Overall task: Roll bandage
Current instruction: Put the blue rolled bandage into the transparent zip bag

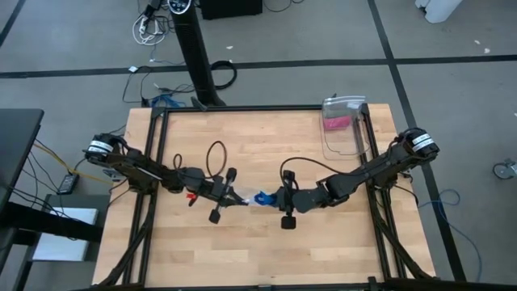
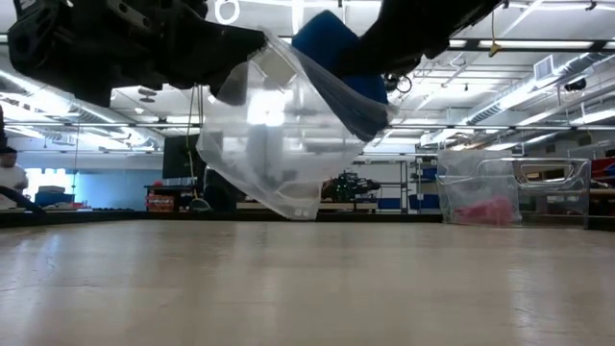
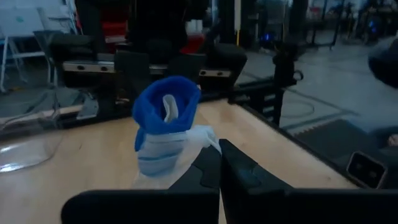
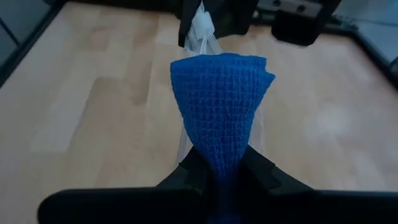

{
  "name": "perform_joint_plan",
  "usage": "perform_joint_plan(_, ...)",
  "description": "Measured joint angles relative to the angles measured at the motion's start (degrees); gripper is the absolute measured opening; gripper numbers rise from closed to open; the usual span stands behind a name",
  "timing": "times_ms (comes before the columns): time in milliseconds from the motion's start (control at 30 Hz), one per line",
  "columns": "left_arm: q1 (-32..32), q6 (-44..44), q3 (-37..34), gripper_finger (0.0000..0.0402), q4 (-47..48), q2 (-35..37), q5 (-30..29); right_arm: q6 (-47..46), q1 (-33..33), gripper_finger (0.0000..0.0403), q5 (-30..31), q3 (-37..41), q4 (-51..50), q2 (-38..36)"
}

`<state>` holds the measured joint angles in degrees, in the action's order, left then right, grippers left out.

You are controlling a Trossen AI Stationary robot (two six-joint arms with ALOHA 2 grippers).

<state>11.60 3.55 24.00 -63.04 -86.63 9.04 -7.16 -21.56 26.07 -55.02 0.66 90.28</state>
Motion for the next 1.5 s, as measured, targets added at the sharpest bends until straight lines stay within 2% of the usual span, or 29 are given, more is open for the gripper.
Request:
perform_joint_plan(100,-0.5,1.1,3.2,0.0001,6.2,0.0,0.6,-0.8,0.6,0.0041,-1.9,0.1,-1.3,0.1)
perform_joint_plan(400,-1.7,4.4,13.7,0.0001,24.4,0.1,1.2,0.6,-0.9,0.0041,-0.9,0.2,-3.0,0.1)
perform_joint_plan(633,-2.1,6.9,15.6,0.0001,32.7,4.8,-0.9,0.5,-3.3,0.0041,2.7,0.0,-3.3,0.0)
perform_joint_plan(800,-2.3,6.9,15.5,0.0001,36.5,8.4,-1.7,0.6,-3.6,0.0041,2.6,-0.1,-2.7,-0.1)
perform_joint_plan(1067,-2.8,6.8,15.6,0.0001,37.6,8.5,-3.8,3.0,-2.8,0.0041,0.2,0.1,-1.7,0.0)
perform_joint_plan(1400,-3.0,6.7,20.2,0.0001,42.8,8.3,-3.4,1.0,0.2,0.0043,-5.0,0.0,-0.1,0.0)
perform_joint_plan(1500,-3.0,6.7,20.4,0.0001,42.7,8.3,-3.5,-1.4,0.7,0.0090,-5.6,-0.2,0.2,0.1)
